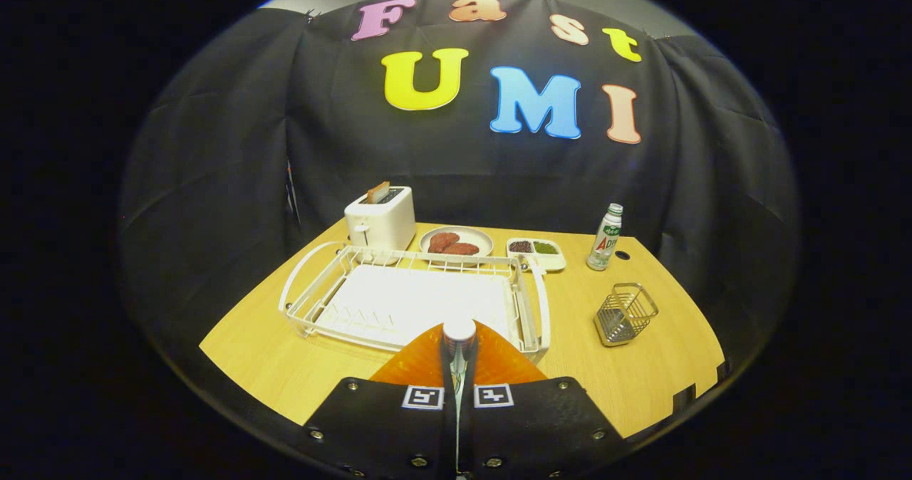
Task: Take the plate from the dish rack, then take the spoon from the basket and place it into the plate.
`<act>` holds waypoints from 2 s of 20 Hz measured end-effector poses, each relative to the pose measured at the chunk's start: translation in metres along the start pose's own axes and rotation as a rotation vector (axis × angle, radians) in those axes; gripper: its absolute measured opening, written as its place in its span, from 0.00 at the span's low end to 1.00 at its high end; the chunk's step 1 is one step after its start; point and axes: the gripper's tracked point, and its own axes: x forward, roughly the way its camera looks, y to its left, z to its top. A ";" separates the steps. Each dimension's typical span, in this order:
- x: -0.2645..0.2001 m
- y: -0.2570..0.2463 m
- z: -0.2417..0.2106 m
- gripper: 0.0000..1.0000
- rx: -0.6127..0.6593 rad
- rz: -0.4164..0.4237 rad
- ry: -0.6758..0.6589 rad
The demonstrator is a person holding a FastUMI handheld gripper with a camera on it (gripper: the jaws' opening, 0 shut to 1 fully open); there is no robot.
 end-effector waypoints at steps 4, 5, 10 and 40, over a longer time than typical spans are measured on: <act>0.004 0.020 -0.025 0.01 -0.031 0.050 0.041; 0.006 0.024 -0.029 0.01 -0.039 0.066 0.049; 0.008 0.029 -0.042 0.01 -0.065 0.077 0.059; 0.002 -0.033 0.016 0.44 0.064 -0.072 -0.036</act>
